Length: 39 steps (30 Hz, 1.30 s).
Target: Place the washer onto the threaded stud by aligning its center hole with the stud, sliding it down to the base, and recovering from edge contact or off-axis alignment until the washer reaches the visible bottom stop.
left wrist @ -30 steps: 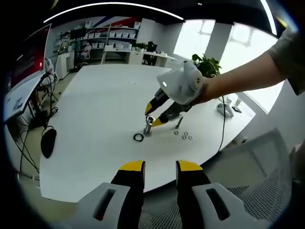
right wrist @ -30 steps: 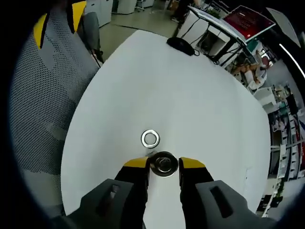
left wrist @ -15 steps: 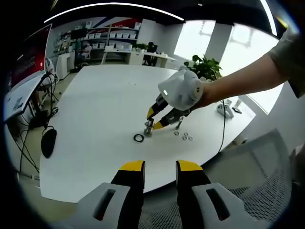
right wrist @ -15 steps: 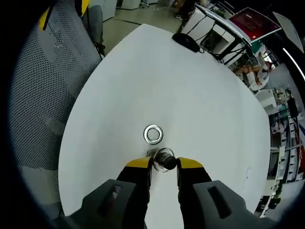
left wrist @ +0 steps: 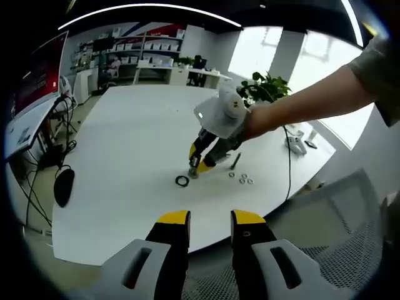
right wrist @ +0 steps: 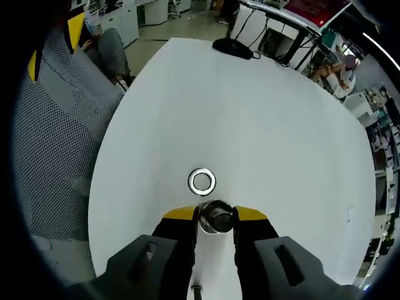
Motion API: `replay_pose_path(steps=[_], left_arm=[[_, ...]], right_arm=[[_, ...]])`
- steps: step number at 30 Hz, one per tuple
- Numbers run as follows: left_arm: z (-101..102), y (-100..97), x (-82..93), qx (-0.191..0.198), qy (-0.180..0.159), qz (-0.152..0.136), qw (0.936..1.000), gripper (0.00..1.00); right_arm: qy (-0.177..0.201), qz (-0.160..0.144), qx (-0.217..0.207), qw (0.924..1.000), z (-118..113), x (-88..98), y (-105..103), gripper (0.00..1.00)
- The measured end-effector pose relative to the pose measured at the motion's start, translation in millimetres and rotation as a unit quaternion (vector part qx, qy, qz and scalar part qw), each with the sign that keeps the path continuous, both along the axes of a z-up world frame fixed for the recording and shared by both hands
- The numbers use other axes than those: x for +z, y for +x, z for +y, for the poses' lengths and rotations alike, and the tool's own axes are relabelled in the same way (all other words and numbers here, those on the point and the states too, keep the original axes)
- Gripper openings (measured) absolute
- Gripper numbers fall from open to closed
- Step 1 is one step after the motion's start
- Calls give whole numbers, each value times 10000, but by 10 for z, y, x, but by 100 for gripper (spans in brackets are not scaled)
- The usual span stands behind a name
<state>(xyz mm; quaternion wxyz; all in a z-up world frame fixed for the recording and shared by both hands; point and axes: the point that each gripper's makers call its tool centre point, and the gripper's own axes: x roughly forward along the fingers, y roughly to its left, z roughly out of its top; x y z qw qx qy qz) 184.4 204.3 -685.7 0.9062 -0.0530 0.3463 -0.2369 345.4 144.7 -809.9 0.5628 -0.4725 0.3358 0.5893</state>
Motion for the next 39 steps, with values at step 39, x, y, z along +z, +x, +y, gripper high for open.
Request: replay_pose_path(steps=[39], left_arm=[[-2, -4, 12, -31, -34, -23, 10000, 23]], right_arm=[[411, -104, -906, 9950, -295, 559, -88, 37]])
